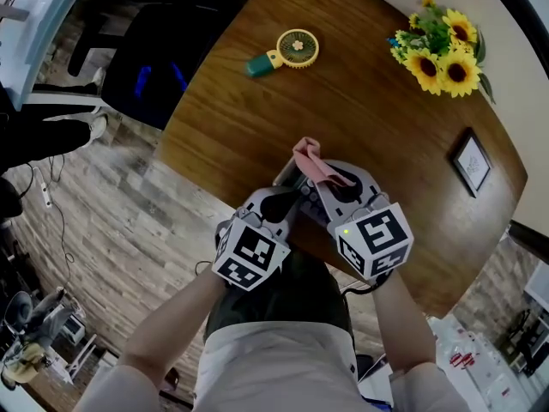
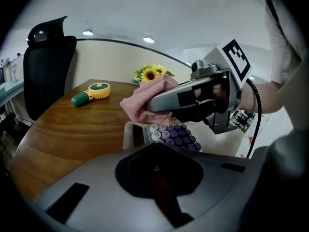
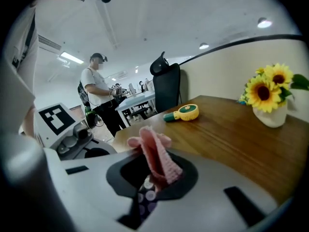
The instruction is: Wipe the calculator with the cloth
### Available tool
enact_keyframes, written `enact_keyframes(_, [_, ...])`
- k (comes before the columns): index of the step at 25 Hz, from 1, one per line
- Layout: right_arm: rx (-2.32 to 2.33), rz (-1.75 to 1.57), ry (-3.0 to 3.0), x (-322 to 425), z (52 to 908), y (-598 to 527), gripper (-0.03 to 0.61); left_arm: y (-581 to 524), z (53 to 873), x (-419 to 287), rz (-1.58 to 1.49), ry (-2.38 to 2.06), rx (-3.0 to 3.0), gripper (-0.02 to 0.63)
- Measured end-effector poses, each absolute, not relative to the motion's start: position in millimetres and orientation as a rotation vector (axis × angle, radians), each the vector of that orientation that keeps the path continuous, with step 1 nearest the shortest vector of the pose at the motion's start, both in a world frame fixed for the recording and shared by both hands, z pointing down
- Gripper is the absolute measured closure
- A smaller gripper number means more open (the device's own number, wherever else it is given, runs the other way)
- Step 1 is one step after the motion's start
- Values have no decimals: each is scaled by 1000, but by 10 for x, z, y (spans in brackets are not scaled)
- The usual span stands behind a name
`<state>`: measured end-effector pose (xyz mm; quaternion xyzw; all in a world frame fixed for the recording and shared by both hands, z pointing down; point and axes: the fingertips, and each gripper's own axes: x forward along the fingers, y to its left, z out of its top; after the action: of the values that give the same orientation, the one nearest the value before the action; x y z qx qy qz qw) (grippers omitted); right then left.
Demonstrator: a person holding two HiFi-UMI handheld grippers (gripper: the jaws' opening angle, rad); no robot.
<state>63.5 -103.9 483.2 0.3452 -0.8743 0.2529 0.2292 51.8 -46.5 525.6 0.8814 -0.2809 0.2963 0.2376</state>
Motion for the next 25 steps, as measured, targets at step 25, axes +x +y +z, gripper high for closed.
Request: enact_keyframes(25, [902, 551, -1995, 1556, 5234, -211, 555, -458, 5258, 481, 820, -866, 2355, 611])
